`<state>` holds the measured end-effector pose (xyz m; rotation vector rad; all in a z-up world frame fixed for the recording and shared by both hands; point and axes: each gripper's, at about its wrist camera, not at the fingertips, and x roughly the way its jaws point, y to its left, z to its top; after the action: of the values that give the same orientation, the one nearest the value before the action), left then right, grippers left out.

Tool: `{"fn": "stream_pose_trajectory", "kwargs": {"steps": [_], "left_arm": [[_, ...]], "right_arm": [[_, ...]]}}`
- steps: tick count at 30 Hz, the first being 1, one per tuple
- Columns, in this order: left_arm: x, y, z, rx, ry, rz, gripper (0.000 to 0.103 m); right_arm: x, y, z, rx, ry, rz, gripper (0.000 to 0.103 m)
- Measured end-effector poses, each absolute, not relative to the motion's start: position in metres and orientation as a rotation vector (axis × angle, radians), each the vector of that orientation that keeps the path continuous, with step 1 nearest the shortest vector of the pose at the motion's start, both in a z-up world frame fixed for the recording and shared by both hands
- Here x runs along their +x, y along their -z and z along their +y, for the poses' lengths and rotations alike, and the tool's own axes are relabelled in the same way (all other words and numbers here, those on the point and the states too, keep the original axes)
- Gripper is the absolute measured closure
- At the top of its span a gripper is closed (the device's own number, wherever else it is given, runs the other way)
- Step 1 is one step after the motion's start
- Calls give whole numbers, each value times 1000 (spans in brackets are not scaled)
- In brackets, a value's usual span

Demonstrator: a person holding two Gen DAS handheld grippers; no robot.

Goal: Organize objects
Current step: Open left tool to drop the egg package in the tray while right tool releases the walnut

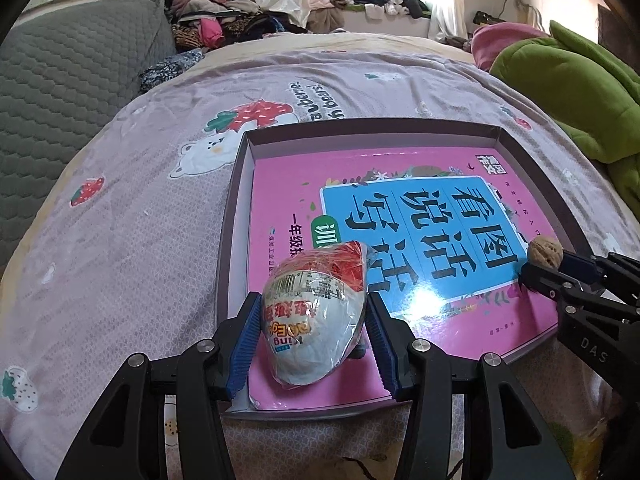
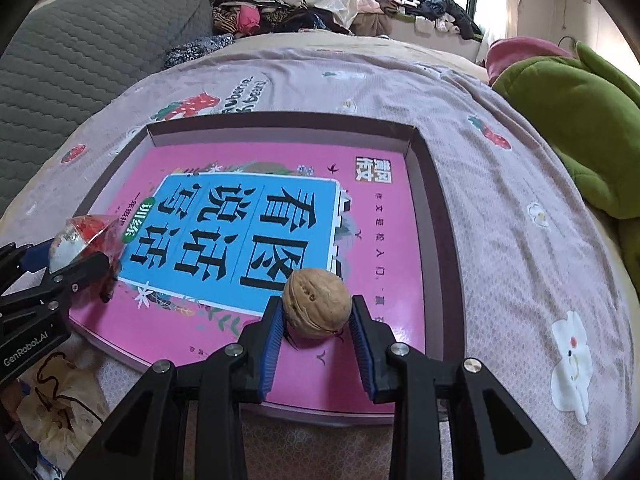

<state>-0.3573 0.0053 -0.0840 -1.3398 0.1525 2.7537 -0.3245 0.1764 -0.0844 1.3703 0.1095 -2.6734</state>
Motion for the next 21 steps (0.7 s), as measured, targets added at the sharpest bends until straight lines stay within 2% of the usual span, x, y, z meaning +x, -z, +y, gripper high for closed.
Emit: {"fn": "stream_pose_trajectory", "kwargs": {"steps": [5, 10, 14, 17, 21], "left_arm": [[-358, 84, 6, -1337, -2748, 159, 44], [-354, 80, 7, -1314, -2744, 150, 43], [-352, 76, 8, -1299, -2775, 182, 43], [-350, 73, 5, -1287, -2768, 152, 34], [-347, 67, 3, -1276, -2768, 133, 33]], "right_arm": [[-326, 88, 177, 1391, 2670, 106, 69], [-326, 89, 176, 1398, 2664, 103, 67], [-326, 88, 178, 1399, 2656, 80, 59], [-326, 86, 178, 1398, 2662, 84, 59], [-323, 80, 181, 1380, 2673, 71, 59]]}}
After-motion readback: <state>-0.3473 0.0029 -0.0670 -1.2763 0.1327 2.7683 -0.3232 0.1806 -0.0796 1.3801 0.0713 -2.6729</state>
